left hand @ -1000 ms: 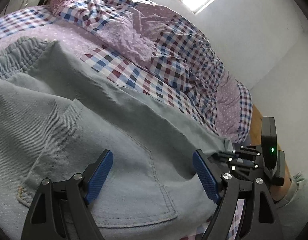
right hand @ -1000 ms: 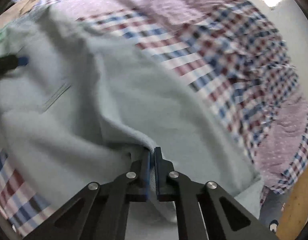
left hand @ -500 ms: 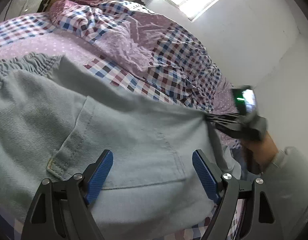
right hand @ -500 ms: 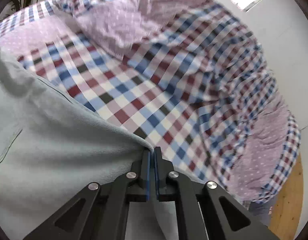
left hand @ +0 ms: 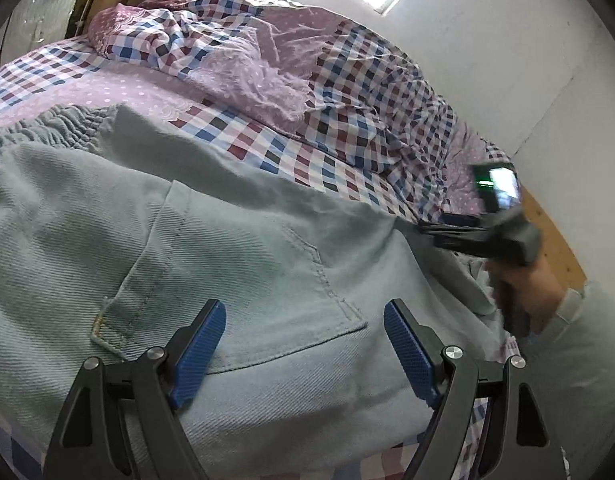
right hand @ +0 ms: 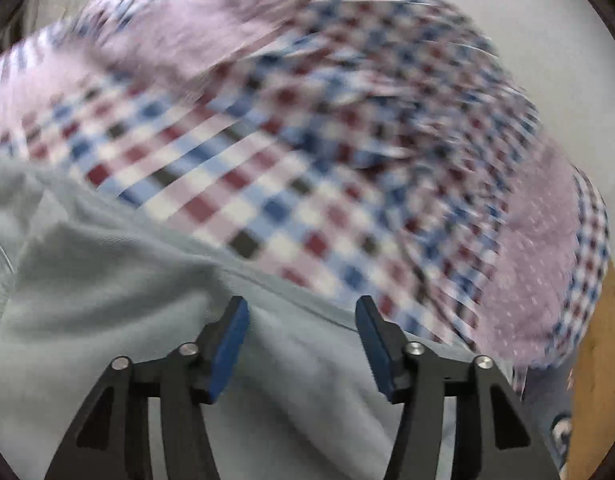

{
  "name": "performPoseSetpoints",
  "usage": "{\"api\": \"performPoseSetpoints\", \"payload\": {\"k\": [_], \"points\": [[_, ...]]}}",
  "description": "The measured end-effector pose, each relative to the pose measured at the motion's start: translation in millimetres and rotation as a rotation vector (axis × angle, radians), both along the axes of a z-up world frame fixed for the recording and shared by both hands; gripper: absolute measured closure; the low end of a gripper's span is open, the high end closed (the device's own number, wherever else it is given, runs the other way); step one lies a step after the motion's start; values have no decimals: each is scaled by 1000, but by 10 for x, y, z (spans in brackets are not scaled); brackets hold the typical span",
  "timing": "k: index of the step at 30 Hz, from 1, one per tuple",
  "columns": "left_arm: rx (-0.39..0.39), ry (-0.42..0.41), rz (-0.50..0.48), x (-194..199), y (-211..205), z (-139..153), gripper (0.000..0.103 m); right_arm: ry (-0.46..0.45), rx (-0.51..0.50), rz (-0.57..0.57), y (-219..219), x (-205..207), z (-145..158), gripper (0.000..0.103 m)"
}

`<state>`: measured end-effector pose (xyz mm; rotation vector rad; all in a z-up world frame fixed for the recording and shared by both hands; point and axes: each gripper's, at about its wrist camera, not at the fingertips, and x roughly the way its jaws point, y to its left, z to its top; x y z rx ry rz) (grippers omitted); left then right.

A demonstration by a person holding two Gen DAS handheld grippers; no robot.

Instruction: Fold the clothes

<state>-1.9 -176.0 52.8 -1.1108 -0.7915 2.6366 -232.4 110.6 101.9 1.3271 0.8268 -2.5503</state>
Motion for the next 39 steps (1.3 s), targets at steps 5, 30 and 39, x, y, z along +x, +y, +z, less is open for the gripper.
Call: {"api": "performPoseSetpoints", "payload": {"k": [5, 30, 39], "points": [[5, 4, 8, 16, -5, -2, 18, -24, -91, -104, 823, 31, 280, 42], [-80, -3, 2, -1, 88, -63, 18, -260, 158, 254, 932, 723, -527, 91], [-67, 0, 4, 4, 69, -58, 18, 58, 315, 135, 755, 298, 31, 95]]}}
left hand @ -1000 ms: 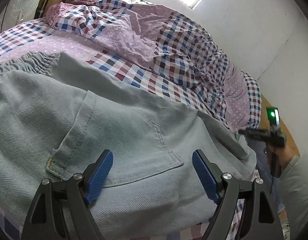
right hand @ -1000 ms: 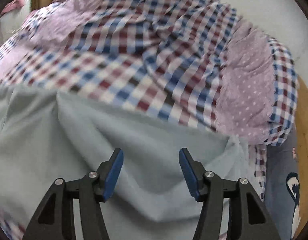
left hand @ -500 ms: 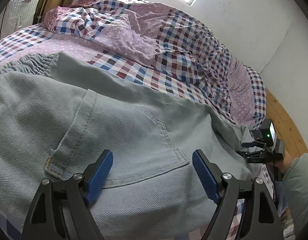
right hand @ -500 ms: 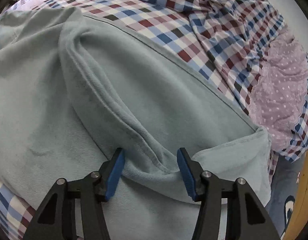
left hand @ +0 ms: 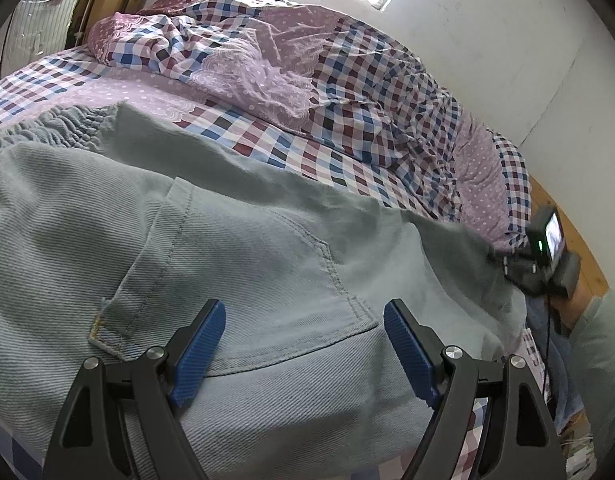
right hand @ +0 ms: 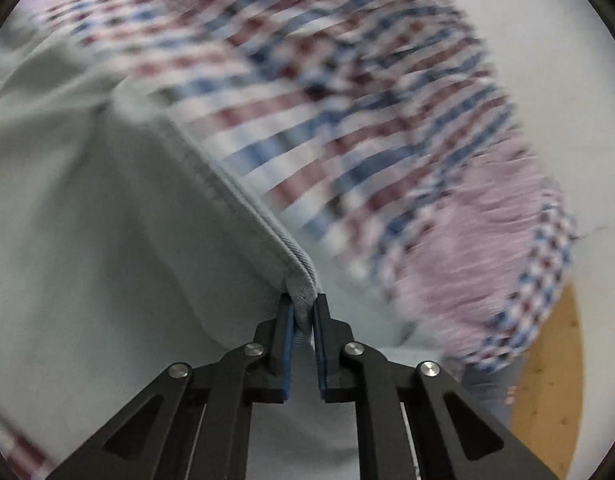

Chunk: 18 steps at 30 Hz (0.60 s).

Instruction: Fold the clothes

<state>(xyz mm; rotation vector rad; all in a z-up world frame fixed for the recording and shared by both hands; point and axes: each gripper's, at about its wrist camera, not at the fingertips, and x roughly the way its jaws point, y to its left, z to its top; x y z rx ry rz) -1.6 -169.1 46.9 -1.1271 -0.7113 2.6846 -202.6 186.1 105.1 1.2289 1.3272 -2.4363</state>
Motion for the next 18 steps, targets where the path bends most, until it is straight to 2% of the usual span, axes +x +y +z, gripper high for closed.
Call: {"api": "performPoseSetpoints", "payload": {"k": [2, 6, 8, 9, 10, 12, 13, 14, 18], "points": [[-2, -1, 2, -1, 3, 0, 18, 32, 13, -35, -54, -318, -9, 95], [-9, -2, 0, -7, 12, -1, 18, -13, 60, -127, -135, -678, -493, 92], [-11, -2, -2, -7, 11, 3, 18, -39, 85, -174, -175, -848, -750, 69], [-13, -2, -2, -7, 11, 3, 18, -34, 94, -190, -181, -867, -823, 67], [-16, -1, -3, -8, 15, 0, 18, -9, 80, -201, -170, -822, -808, 65], [-23, -1, -5, -12, 21, -6, 18, 52, 33, -220, -140, -704, -731, 51], [-24, 0, -5, -12, 22, -7, 18, 70, -32, -226, -68, -646, -627, 34], [-23, 2, -6, -9, 21, -6, 18, 83, -113, -230, 25, -589, -500, 25], [-11, 11, -3, -1, 5, 1, 18, 151, -350, -321, 659, -272, 43, 25]]}}
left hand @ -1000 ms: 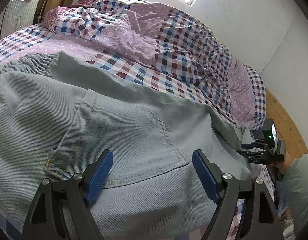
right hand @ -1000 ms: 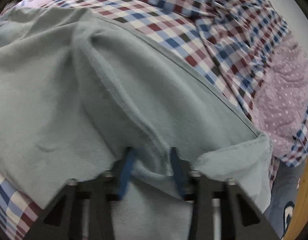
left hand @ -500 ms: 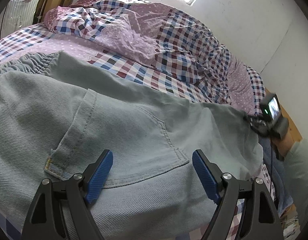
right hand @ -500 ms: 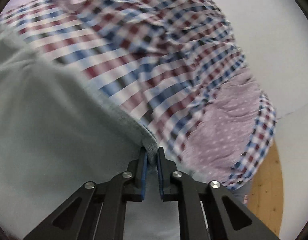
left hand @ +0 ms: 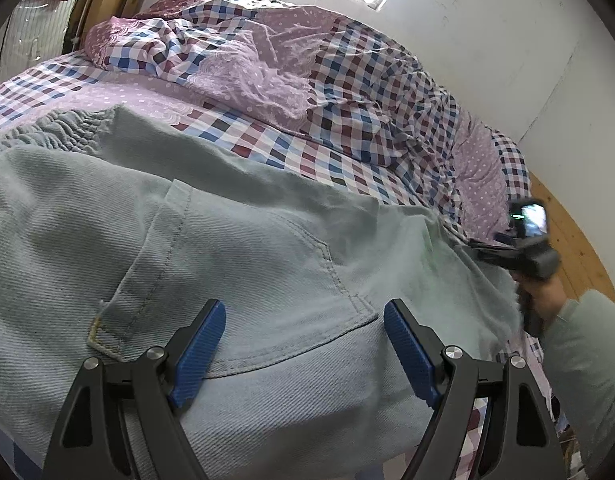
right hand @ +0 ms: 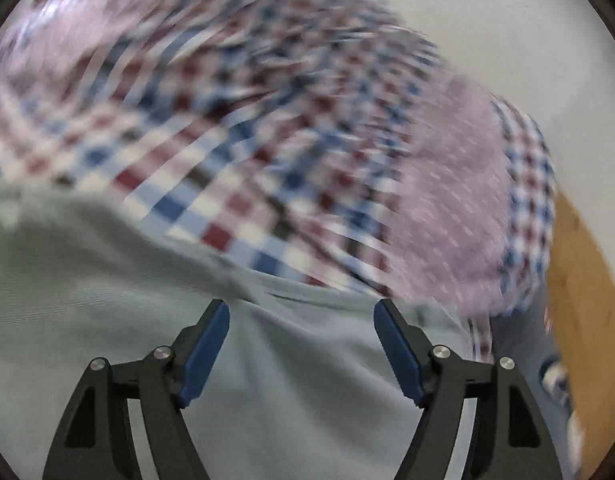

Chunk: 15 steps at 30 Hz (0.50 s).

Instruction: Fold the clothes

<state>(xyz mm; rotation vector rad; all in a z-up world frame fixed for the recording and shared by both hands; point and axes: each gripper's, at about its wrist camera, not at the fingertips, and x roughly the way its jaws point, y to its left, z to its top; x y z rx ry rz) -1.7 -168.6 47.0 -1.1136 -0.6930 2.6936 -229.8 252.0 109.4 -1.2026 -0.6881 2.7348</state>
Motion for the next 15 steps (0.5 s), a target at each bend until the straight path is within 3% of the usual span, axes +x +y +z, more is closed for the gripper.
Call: {"api": "performPoseSetpoints", "payload": {"k": [4, 9, 15], "points": [[-1, 9, 6, 18, 9, 7, 18, 83, -203, -187, 1082, 388, 447, 23], [-15, 24, 18, 47, 29, 7, 18, 127, -392, -449, 2349, 840, 529, 23], [-52, 38, 23, 53, 71, -5, 18, 140, -573, -538, 3049, 1137, 338, 23]]}}
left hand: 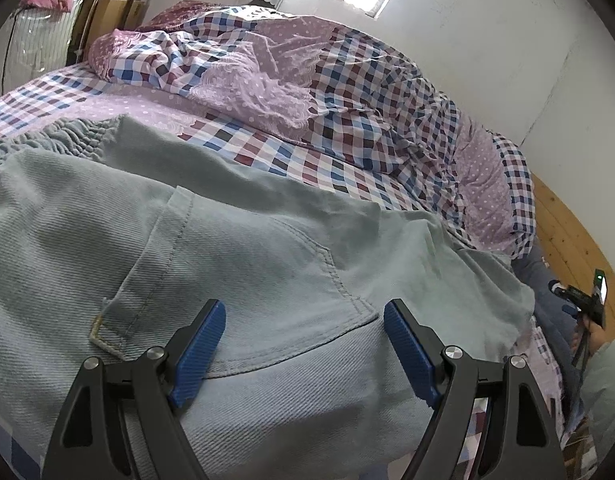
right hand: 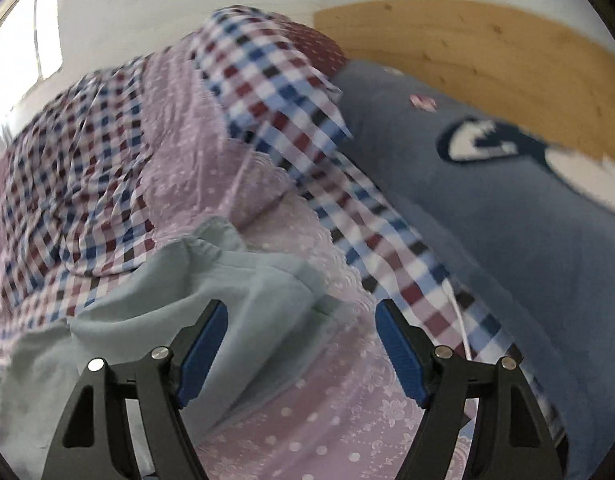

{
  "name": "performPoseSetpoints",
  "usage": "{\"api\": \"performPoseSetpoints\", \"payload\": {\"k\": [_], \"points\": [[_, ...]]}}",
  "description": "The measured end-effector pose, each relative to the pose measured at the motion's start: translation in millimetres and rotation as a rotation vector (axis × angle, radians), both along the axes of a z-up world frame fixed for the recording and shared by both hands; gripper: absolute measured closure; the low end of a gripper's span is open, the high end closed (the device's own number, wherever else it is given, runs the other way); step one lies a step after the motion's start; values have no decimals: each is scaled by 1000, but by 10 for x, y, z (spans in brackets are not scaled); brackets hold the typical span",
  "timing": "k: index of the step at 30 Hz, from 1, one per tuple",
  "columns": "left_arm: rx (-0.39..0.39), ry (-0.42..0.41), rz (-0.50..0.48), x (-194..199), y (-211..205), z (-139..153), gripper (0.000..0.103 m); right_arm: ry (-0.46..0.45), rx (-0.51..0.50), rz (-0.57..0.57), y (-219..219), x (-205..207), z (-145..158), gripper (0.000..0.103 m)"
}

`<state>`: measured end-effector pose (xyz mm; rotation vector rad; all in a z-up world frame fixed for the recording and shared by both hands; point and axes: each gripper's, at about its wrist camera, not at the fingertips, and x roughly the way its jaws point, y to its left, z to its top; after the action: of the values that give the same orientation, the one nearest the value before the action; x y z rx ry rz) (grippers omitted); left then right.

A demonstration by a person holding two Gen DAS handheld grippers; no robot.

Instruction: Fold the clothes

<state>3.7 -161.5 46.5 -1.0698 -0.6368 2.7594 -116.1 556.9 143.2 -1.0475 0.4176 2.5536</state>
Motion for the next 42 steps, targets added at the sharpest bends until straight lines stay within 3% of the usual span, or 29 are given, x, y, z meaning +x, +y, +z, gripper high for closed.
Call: {"api": "performPoseSetpoints", "payload": {"k": [6, 9, 11, 19, 21, 22, 27, 29, 31, 32, 33, 35, 36, 42], "points": [[-59, 9, -5, 4, 66, -26, 18, 39, -204, -36, 270, -11, -405, 25], [-78, 12, -6, 2, 84, -35, 18, 46, -269, -49, 315, -94, -569, 35], [-87, 14, -6, 0, 92, -41, 18, 44, -277, -49, 294, -178, -636, 41], [-106, 16, -12, 11, 109, -47, 18, 36, -299, -37, 207, -457, -828, 43], [-106, 16, -13, 6, 108, -49, 18, 6, -296, -31, 175, -508, -882, 68], [-107, 16, -14, 3, 108, -49, 18, -18, -281, -30, 145, -530, -900, 101], [-102, 14, -17, 6, 102, -43, 18, 57, -135, -49, 98, -396, -565, 101], [-101, 12, -19, 6, 105, -42, 18, -14, -133, -40, 158, -485, -630, 98], [-102, 8, -21, 3, 108, -41, 18, -121, -204, -50, 267, -556, -815, 88], [-103, 6, -21, 1, 110, -40, 18, -141, -255, -60, 332, -540, -888, 87], [-101, 5, -22, 1, 110, -39, 18, -103, -290, -75, 384, -463, -889, 84], [-95, 5, -21, 6, 104, -35, 18, -54, -294, -103, 420, -345, -864, 53], [-91, 4, -20, 8, 101, -32, 18, -34, -293, -116, 433, -292, -853, 47], [-66, 3, -19, 18, 75, -7, 18, -48, -392, -145, 534, -271, -1116, 44]]}}
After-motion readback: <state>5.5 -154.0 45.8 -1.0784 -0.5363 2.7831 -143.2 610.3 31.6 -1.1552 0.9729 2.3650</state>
